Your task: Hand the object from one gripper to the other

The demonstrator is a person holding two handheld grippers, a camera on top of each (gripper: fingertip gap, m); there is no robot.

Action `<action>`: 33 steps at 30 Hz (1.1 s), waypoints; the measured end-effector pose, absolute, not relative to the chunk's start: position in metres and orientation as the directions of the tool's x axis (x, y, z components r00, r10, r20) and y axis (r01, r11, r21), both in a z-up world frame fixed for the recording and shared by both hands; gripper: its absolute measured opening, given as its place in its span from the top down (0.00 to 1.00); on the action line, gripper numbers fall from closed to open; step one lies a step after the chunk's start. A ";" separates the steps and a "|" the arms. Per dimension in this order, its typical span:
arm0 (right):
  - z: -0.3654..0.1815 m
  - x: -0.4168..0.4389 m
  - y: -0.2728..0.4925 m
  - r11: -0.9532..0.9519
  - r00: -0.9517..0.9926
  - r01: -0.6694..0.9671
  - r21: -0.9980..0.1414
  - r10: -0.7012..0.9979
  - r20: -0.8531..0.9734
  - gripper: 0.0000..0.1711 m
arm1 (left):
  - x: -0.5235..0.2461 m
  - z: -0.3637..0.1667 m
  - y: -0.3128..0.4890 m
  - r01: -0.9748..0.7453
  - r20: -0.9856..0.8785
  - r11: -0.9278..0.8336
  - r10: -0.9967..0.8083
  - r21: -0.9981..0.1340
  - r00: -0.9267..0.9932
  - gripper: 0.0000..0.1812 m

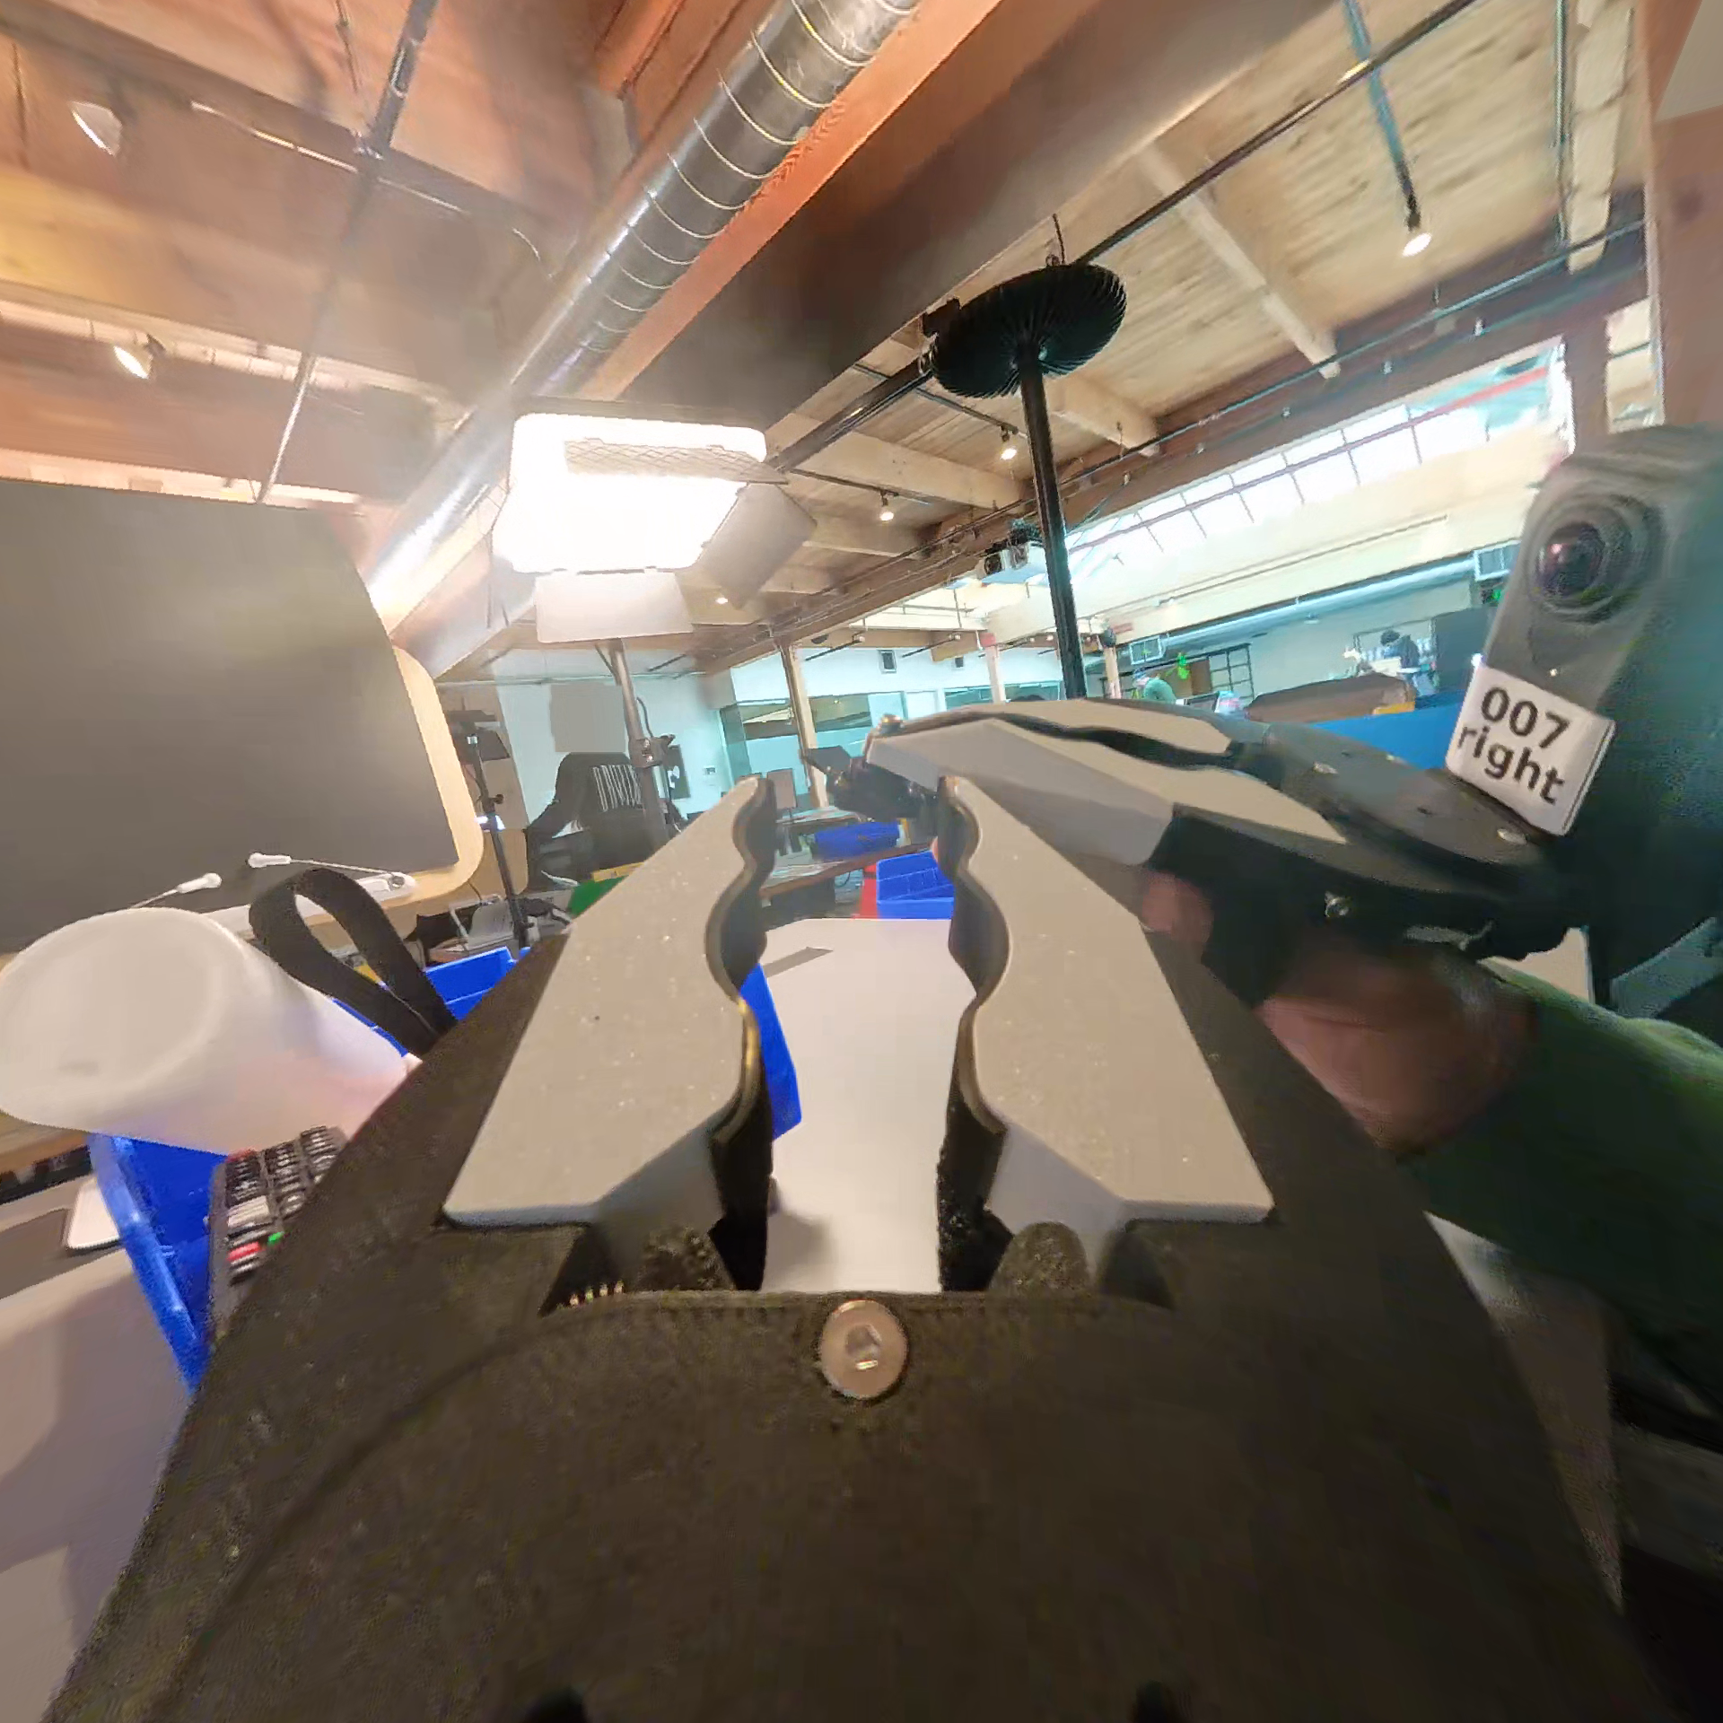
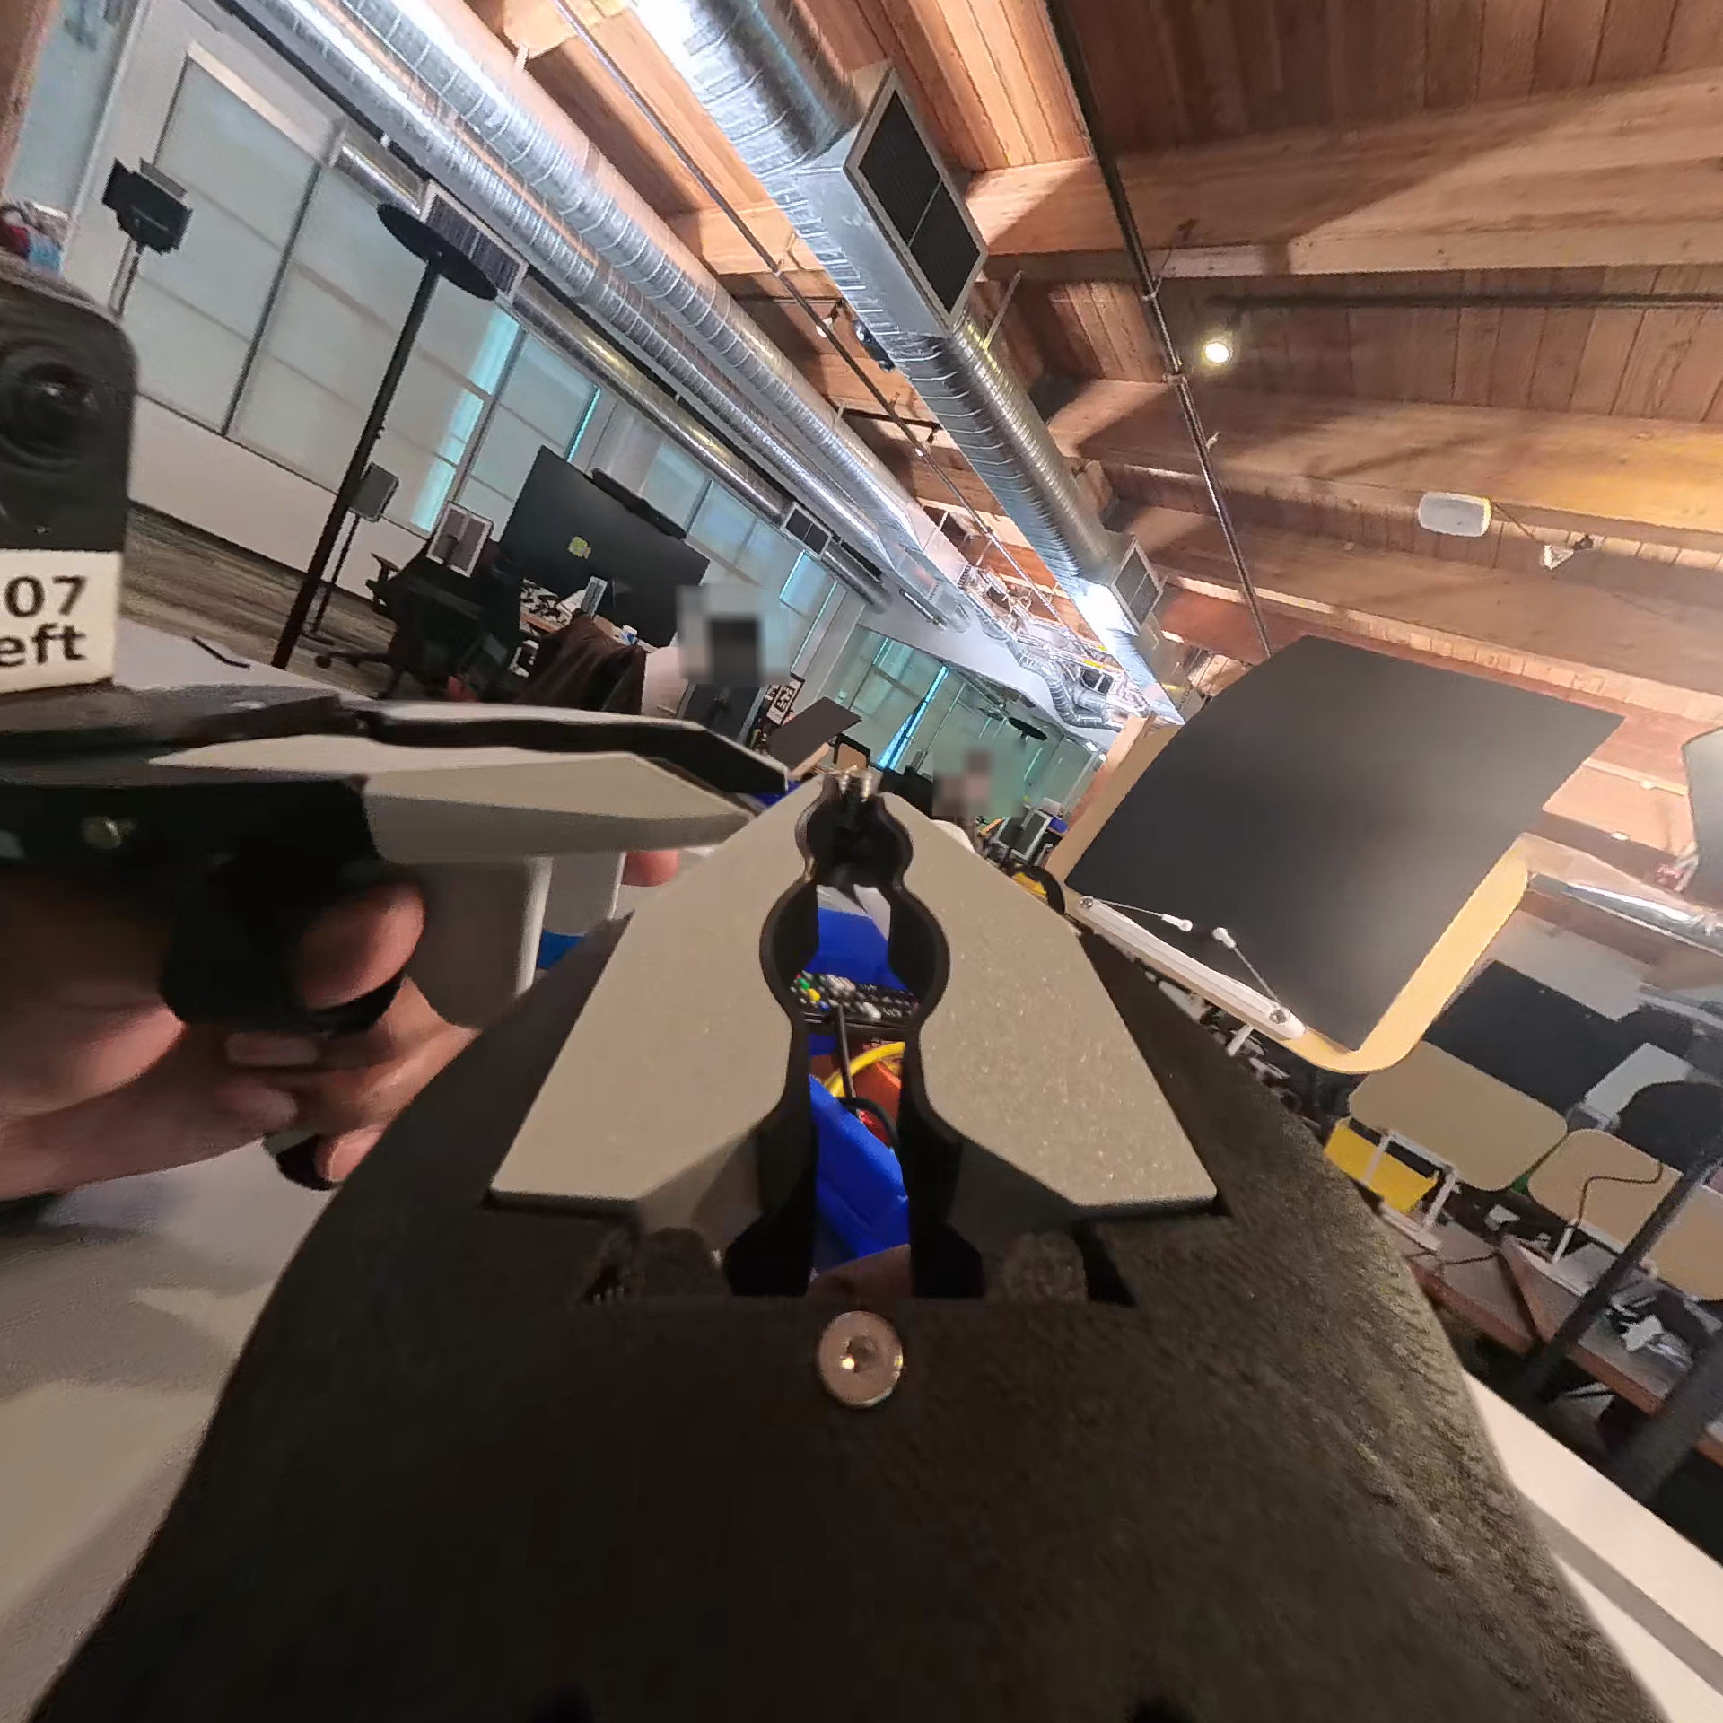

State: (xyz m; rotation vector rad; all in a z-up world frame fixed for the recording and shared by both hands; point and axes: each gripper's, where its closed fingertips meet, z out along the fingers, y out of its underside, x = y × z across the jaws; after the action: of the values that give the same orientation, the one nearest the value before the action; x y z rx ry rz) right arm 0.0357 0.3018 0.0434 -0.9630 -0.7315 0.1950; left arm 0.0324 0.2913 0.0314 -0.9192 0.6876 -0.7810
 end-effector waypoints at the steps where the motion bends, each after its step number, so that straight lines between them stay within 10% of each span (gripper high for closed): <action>1: 0.044 0.037 0.302 0.569 0.750 0.146 -0.809 0.470 0.466 0.96 | 0.033 0.031 0.291 0.275 -0.192 0.389 -0.818 -0.879 0.543 0.80; 33: 0.040 0.026 0.295 0.532 0.702 0.077 -0.843 0.571 0.425 0.95 | 0.032 0.019 0.309 0.105 -0.265 0.436 -0.702 -0.894 0.661 0.86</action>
State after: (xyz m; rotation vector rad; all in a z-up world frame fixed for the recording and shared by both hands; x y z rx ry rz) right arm 0.0262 0.2952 0.0396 -0.9827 -0.7583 0.3310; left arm 0.0323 0.3087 0.0188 -1.0028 0.6932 -0.5550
